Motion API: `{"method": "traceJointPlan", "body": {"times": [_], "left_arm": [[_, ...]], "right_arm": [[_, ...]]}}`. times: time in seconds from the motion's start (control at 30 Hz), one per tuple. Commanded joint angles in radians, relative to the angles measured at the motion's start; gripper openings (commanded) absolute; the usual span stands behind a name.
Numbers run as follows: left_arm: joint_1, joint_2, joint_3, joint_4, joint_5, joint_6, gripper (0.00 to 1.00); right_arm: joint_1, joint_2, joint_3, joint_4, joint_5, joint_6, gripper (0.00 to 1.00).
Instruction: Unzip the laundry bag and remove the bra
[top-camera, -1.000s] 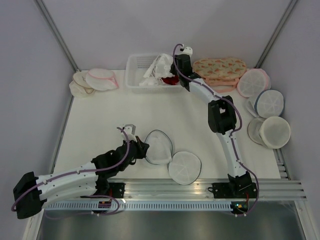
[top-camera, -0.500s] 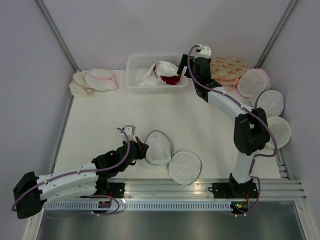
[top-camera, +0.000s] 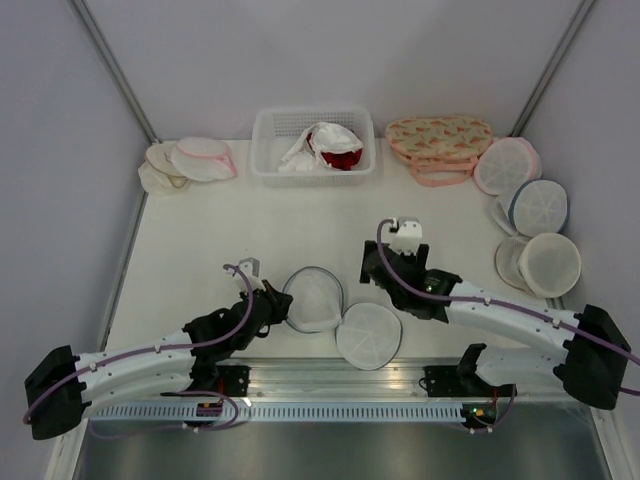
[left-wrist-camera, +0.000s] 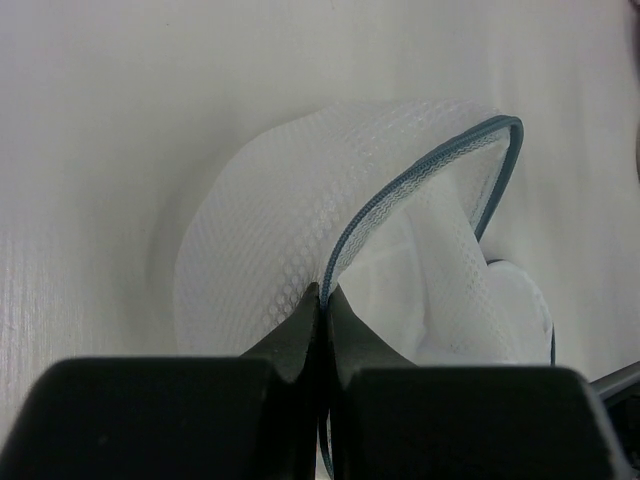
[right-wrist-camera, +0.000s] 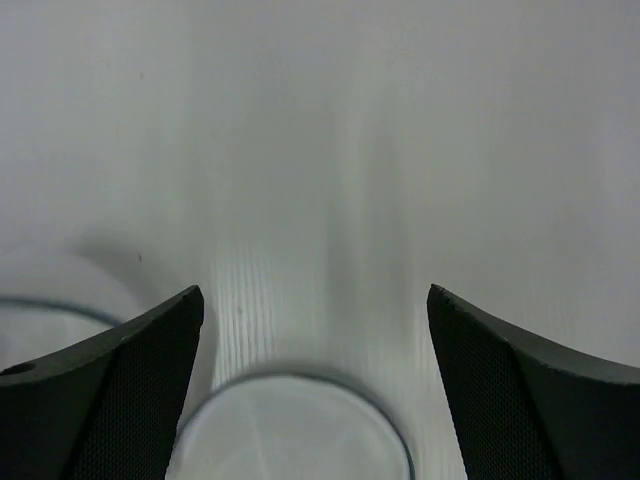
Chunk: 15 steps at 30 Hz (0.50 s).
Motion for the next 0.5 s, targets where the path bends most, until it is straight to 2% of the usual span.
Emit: {"method": "traceJointPlan", "body": {"times": [0.0, 0.07, 0.1, 0.13, 0.2, 0.23, 0.3, 0.47], "left_arm": [[-0.01, -0.025, -0.008, 0.032, -0.042, -0.069, 0.02], [-0.01, -0.027, -0.004, 0.034, -0.047, -0.065, 0.02], [-0.013, -0.027, -0.002, 0.034, -0.048, -0.06, 0.02], [-0.013, -0.025, -0.002, 0.034, -0.05, -0.06, 0.02], [-0.012, -0.016, 0.0, 0.034, -0.048, -0.059, 0.02], [-0.013, -0.014, 0.001, 0.034, -0.045, -0.06, 0.02], [-0.013, -0.013, 0.001, 0.034, -0.042, -0.06, 0.02], [-0.013, -0.017, 0.001, 0.034, -0.042, -0.051, 0.02]], "right_arm": [[0.142, -0.15, -0.085, -0.17, 0.042, 0.255, 0.96], [0.205, -0.22, -0.131, -0.194, 0.014, 0.336, 0.89], [0.256, -0.244, -0.147, -0.194, 0.008, 0.359, 0.83], [0.277, -0.267, -0.176, -0.184, -0.004, 0.379, 0.58], [0.322, -0.329, -0.201, -0.148, -0.04, 0.396, 0.16], [0.331, -0.346, -0.227, -0.136, -0.053, 0.405, 0.0], [0.342, -0.373, -0.251, -0.099, -0.089, 0.41, 0.0], [0.342, -0.301, -0.303, -0.084, -0.124, 0.445, 0.0]]}}
